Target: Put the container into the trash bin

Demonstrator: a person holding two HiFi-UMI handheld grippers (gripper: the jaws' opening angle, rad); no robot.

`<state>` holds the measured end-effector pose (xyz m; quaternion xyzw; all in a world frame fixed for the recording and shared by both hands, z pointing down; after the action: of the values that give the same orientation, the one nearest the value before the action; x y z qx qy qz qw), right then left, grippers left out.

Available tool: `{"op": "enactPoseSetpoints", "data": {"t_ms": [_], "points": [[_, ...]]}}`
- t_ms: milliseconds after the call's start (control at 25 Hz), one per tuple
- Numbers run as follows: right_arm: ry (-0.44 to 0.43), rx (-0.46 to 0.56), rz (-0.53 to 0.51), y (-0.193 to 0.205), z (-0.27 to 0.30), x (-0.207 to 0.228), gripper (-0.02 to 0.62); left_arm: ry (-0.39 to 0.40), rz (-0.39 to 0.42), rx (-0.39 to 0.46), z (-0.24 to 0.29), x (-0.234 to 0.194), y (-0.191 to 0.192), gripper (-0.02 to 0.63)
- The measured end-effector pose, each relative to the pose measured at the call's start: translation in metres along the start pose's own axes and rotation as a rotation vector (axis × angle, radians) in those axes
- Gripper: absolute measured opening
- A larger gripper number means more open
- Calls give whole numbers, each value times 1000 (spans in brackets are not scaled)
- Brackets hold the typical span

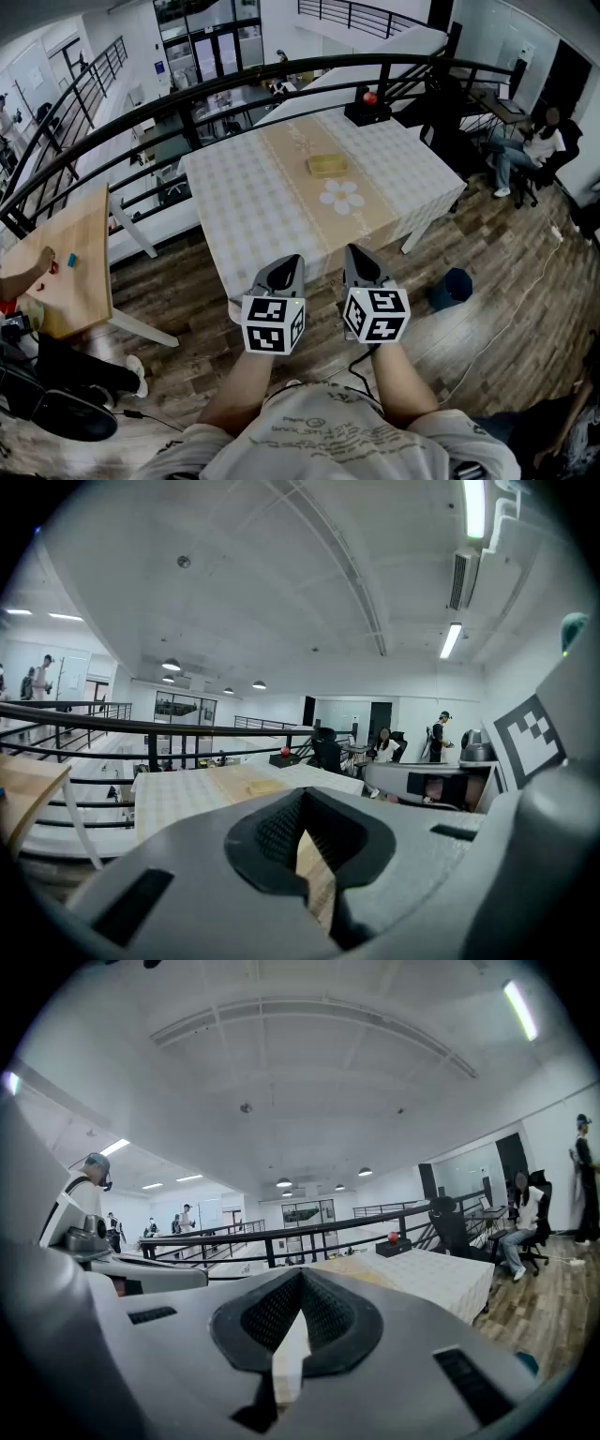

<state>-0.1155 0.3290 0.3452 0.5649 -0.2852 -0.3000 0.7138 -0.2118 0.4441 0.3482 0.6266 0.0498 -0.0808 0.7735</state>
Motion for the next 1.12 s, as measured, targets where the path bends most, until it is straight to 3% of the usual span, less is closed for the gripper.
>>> {"op": "enactPoseSetpoints", "data": {"t_ms": [760,1120], "points": [[2,-13,20,13,5,-26,3,43,10,-29,-5,-26,11,5],[26,-29,52,21,32,-12,3,74,28,-56,24,-38,11,5]]}}
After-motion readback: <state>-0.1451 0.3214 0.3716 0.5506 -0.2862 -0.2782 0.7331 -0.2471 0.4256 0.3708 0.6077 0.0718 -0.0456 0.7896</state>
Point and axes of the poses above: the fingertips, and each gripper's own axes: z forward along the fingers, x to its right, y out of its underside, the point moved 6 cm from there along -z, backward along the fingers, and after that the axes turned 15 degrees about y, right-handed, at the moved point
